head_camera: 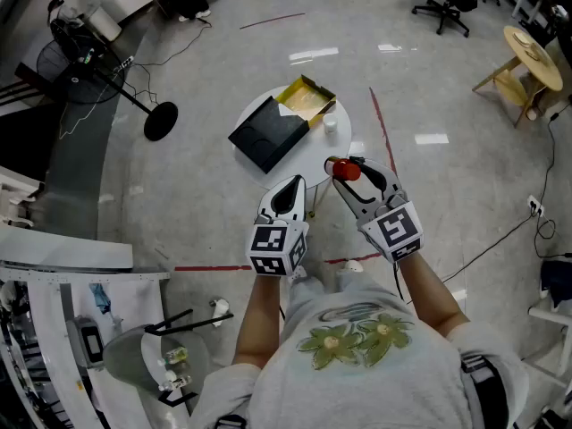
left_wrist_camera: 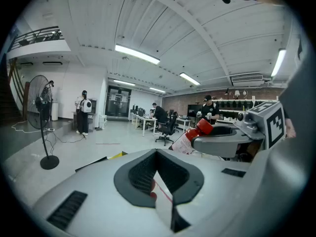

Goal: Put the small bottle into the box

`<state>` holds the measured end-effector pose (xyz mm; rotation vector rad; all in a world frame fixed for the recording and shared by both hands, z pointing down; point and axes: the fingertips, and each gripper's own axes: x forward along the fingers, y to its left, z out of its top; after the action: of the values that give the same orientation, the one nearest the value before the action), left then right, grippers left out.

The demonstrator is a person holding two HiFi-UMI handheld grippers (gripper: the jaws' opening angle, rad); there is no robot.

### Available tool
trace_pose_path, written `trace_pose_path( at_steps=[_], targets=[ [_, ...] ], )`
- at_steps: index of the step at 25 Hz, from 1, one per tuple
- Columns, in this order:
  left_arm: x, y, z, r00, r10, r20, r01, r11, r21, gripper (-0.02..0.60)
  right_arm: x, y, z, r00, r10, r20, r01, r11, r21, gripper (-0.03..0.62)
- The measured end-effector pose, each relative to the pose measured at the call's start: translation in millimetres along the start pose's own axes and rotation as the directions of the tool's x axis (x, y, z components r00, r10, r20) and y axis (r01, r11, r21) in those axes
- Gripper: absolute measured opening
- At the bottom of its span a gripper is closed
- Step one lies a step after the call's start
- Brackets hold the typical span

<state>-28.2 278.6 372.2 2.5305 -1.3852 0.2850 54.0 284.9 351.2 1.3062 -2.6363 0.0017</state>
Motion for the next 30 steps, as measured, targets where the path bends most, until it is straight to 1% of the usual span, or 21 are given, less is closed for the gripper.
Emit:
trace_pose_path(
  at_steps=[3, 7, 12, 15, 17, 23, 30],
  targets=[
    [1.7, 3.1, 0.3, 1.000, -0.004, 0.006, 0.004, 1.000, -0.004, 0.000, 3.4, 0.7, 1.3, 1.000, -0.013, 0.008, 0.013, 1.000, -0.004, 0.199],
    [3.3, -5.5, -4.4, 1.000, -0.014, 0.009, 0.014, 1.000, -0.004, 0.002, -1.7, 2.7, 0.3, 1.000, -0.013, 0.011, 0.013, 1.000, -0.009, 0.199],
    [5.0, -19.5, -10.1, 1.000, -0.005, 0.016, 0.005, 1.000, -0.020, 0.001, -12.4, 5.1, -0.1, 1.000, 0.014, 0.016, -0.013, 0.997, -0.071, 0.201],
    [6.8, -25.3, -14.2, 1.000, -0.003, 0.011, 0.004, 0.999, -0.035, 0.000, -13.5, 1.0, -1.6, 0.999, 0.031, 0.013, -0.030, 0.998, -0.057, 0.201],
    [9.7, -25.0, -15.2, 1.000, 0.000, 0.009, 0.001, 0.999, -0.033, 0.002, -11.5, -3.6, -2.8, 0.999, 0.031, 0.015, -0.030, 0.999, -0.046, 0.201],
    [29.0, -7.4, -14.6, 1.000, 0.001, 0.002, -0.001, 0.999, -0.039, 0.000, 9.4, -18.2, -9.7, 1.000, 0.026, 0.005, -0.026, 0.999, -0.023, 0.201],
    [71.7, 33.0, -5.4, 0.999, -0.030, -0.020, 0.030, 0.999, -0.042, 0.001, 62.4, -41.0, -10.3, 1.000, 0.006, -0.024, -0.006, 1.000, -0.013, 0.201]
  ],
)
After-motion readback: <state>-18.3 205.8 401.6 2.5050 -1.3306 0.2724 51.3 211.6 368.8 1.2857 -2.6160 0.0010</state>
